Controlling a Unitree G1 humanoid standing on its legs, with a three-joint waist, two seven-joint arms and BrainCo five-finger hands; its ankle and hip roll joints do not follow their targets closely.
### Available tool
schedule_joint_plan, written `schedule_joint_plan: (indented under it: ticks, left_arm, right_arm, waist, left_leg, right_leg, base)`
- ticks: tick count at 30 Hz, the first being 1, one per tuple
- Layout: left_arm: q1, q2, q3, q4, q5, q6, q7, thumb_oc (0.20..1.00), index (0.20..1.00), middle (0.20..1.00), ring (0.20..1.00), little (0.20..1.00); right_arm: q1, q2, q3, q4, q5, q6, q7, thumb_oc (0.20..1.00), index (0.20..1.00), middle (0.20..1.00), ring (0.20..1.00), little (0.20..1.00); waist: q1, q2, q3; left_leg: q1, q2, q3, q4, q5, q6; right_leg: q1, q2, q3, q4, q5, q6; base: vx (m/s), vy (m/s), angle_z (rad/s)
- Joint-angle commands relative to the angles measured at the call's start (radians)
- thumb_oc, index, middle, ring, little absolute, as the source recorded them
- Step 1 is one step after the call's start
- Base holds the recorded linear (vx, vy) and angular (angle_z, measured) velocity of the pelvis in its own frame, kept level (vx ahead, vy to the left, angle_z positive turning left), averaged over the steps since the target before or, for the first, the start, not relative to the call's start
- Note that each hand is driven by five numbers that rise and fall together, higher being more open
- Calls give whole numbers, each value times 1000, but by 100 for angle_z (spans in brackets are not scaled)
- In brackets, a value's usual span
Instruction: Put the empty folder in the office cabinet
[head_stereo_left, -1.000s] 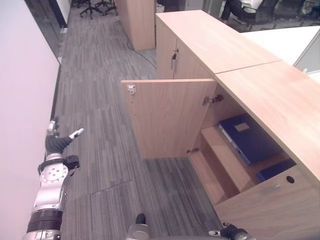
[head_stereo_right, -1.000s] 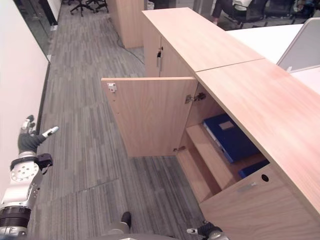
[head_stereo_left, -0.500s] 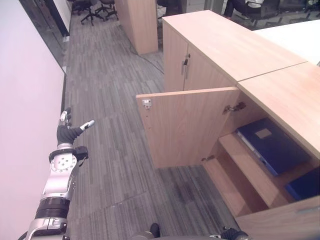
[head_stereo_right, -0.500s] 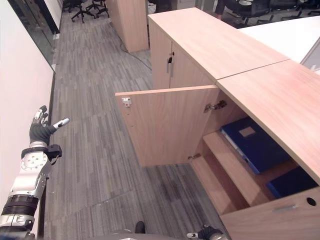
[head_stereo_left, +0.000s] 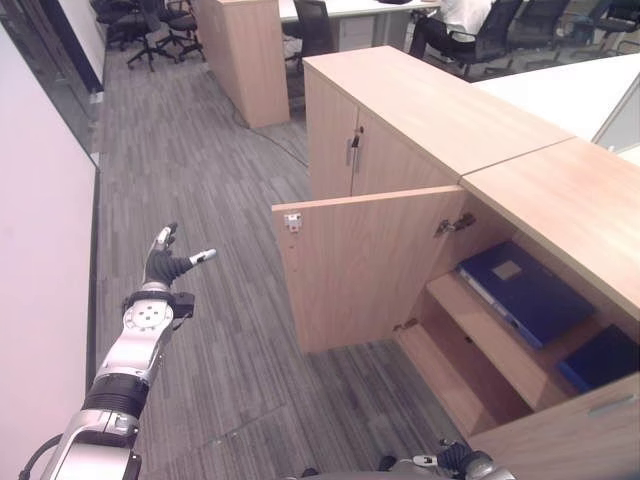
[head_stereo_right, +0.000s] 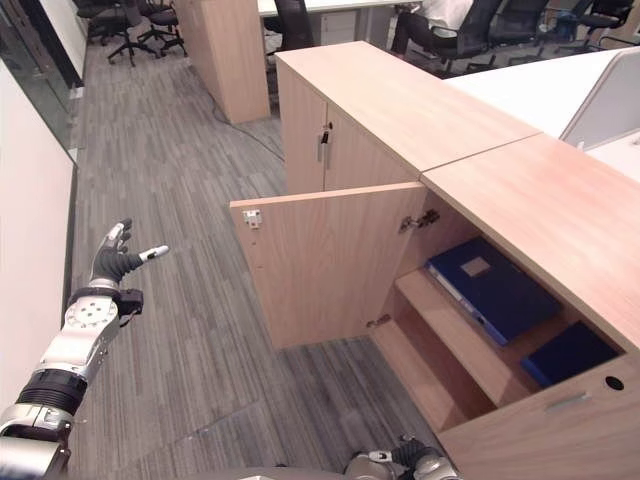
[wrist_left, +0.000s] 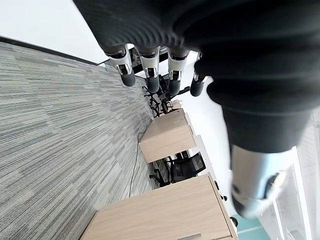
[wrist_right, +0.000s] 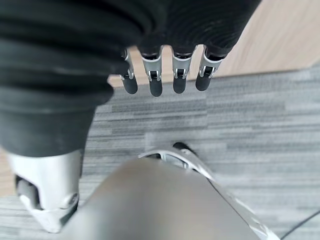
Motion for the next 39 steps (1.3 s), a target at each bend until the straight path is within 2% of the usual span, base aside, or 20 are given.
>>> schedule_joint_plan:
  ticks: [1, 3, 8, 13, 16, 19, 25, 26, 28, 30, 31, 34, 38, 39]
  left_arm:
    - [-149, 53, -14, 38, -55, -59, -19, 1000, 1000, 1000, 1000, 1000]
    - [-193, 5, -73, 62, -72, -51, -36, 1000, 1000, 1000, 1000, 1000]
    - [-251, -21, -124, 111, -86, -46, -43, 1000, 1000, 1000, 1000, 1000]
    - [-368, 11, -174, 269, -80, -35, -37, 1000, 1000, 1000, 1000, 1000]
    - [-398, 16, -179, 302, -91, -34, -31, 1000, 1000, 1000, 1000, 1000]
    - [-467, 27, -221, 402, -41, -17, -46, 1000, 1000, 1000, 1000, 1000]
    - [-549, 43, -277, 476, 31, -5, -58, 1000, 1000, 1000, 1000, 1000]
    - [-571, 47, -296, 497, 67, 0, -64, 1000, 1000, 1000, 1000, 1000]
    - [-666, 87, -416, 524, 237, 12, -94, 1000, 1000, 1000, 1000, 1000]
    - [-689, 96, -451, 509, 280, 14, -99, 1000, 1000, 1000, 1000, 1000]
    - [-724, 108, -503, 491, 349, 10, -102, 1000, 1000, 1000, 1000, 1000]
    - [-765, 91, -562, 528, 438, 18, -112, 1000, 1000, 1000, 1000, 1000]
    - [-855, 73, -661, 606, 625, 33, -63, 1000, 1000, 1000, 1000, 1000]
    - [-865, 52, -684, 635, 661, 39, -87, 1000, 1000, 1000, 1000, 1000]
  right_arm:
    - [-14, -10, 8, 92, 10, -1, -25, 1000, 1000, 1000, 1000, 1000]
    - [-31, -35, -29, 161, 18, 13, -46, 1000, 1000, 1000, 1000, 1000]
    - [-34, -52, -34, 155, 22, 11, -52, 1000, 1000, 1000, 1000, 1000]
    - [-15, -43, 5, 114, 33, -4, -37, 1000, 1000, 1000, 1000, 1000]
    - [-11, -44, 21, 100, 31, -8, -34, 1000, 1000, 1000, 1000, 1000]
    - [2, -49, 33, 87, 31, -13, -31, 1000, 1000, 1000, 1000, 1000]
    - [6, -59, 44, 82, 24, -14, -27, 1000, 1000, 1000, 1000, 1000]
    - [8, -60, 46, 81, 22, -15, -23, 1000, 1000, 1000, 1000, 1000]
    - [-2, -71, 59, 77, 9, -21, -13, 1000, 1000, 1000, 1000, 1000]
    - [-6, -72, 65, 72, 4, -24, -9, 1000, 1000, 1000, 1000, 1000]
    - [-15, -74, 79, 60, -2, -29, -3, 1000, 1000, 1000, 1000, 1000]
    - [-24, -76, 119, 47, -38, -34, 9, 1000, 1000, 1000, 1000, 1000]
    - [-33, -81, 138, 23, -41, -45, 4, 1000, 1000, 1000, 1000, 1000]
    - [-38, -83, 147, 18, -44, -47, 2, 1000, 1000, 1000, 1000, 1000]
  waist:
    - [-12, -17, -47]
    - [-16, -12, -63]
    - [-34, -5, -74]
    - [-63, -7, -81]
    - [-70, -8, -82]
    - [-88, -7, -89]
    - [-97, -7, -90]
    - [-99, -7, -88]
    - [-104, -11, -86]
    - [-104, -13, -86]
    - [-102, -17, -81]
    - [-98, -24, -76]
    - [-106, -28, -72]
    - [-110, -26, -68]
  left_leg:
    - [-29, 16, -51, -13, -14, -28]
    - [-6, 27, -52, -13, -22, -38]
    - [11, 37, -44, -13, -32, -46]
    - [10, 45, -13, -13, -41, -51]
    - [9, 48, -6, -13, -43, -51]
    - [13, 49, 12, -13, -50, -50]
    - [14, 48, 21, -13, -53, -48]
    - [18, 48, 24, -13, -55, -48]
    - [8, 46, 28, -13, -54, -46]
    - [3, 46, 28, -13, -53, -45]
    - [-4, 46, 29, -13, -51, -45]
    - [-8, 47, 31, -13, -52, -44]
    - [-10, 47, 35, -13, -52, -44]
    - [-6, 49, 39, -13, -55, -44]
  right_leg:
    - [213, 39, -7, -272, 67, 39]
    - [259, 48, -28, -308, 68, 39]
    - [284, 56, -32, -337, 68, 37]
    - [273, 61, -7, -350, 76, 41]
    - [267, 60, 2, -350, 78, 43]
    - [260, 60, 21, -350, 81, 47]
    - [260, 59, 26, -350, 86, 51]
    - [263, 59, 28, -350, 86, 52]
    - [247, 56, 35, -350, 95, 55]
    - [242, 56, 34, -350, 97, 57]
    - [235, 56, 35, -350, 101, 59]
    - [233, 54, 33, -350, 100, 60]
    - [228, 55, 39, -350, 103, 61]
    - [228, 56, 42, -350, 103, 61]
  base:
    - [94, -76, 11]
    - [187, -84, 19]
    - [88, -4, 3]
    - [31, 0, -8]
    - [-9, -3, -18]
    - [-5, 9, -21]
    - [0, 7, -7]
    - [-10, 9, -16]
    - [-31, 11, -24]
    - [-35, -5, -10]
    - [-54, -19, -1]
    - [-31, -17, 1]
    - [0, 0, 0]
    - [0, 0, 0]
